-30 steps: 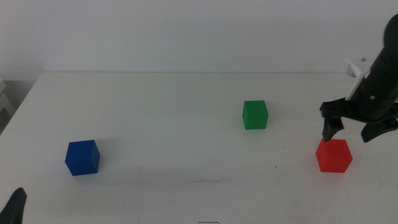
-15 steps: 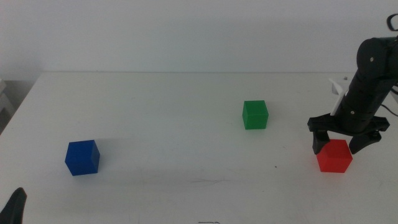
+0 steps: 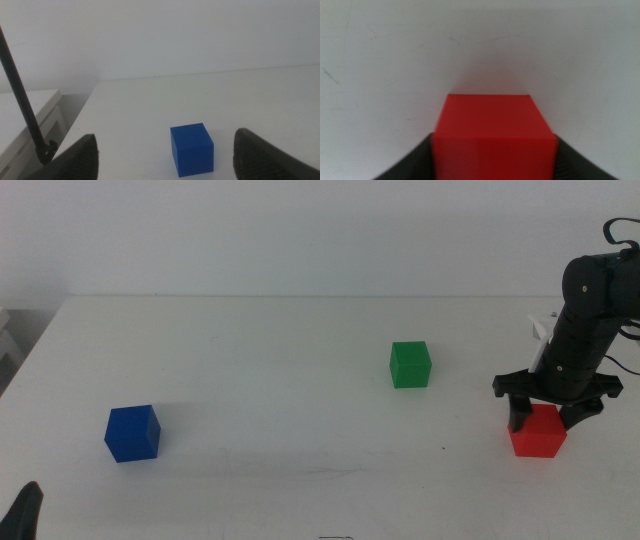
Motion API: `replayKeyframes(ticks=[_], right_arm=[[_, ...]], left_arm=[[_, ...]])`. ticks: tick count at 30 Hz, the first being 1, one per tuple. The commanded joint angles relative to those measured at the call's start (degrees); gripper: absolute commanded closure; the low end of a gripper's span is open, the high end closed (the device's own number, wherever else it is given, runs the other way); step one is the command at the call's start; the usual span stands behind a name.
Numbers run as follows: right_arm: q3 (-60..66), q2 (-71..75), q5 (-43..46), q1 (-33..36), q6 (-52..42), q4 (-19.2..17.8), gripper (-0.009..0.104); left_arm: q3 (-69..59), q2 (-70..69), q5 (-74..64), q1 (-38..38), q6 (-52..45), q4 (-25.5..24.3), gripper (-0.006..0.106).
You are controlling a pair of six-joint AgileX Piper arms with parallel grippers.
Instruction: Stack red cubes first, then green, then blue cubes in a specific spot.
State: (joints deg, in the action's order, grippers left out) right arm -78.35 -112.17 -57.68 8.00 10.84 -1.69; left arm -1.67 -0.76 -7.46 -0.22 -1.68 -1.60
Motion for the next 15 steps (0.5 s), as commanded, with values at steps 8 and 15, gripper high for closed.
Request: replayKeyframes(ticks=[8, 15], right_arm=[[-1.8, 3.0, -3.5, -0.1, 0.2, -0.1, 0.096], [-5.2, 10.3, -10.0, 5.5, 7.0, -2.0, 0.096]], left_arm=[[0.2, -1.2, 4.9, -0.3, 0.0, 0.5, 0.010], [0.2, -1.2, 4.9, -0.3, 0.0, 0.5, 0.010]])
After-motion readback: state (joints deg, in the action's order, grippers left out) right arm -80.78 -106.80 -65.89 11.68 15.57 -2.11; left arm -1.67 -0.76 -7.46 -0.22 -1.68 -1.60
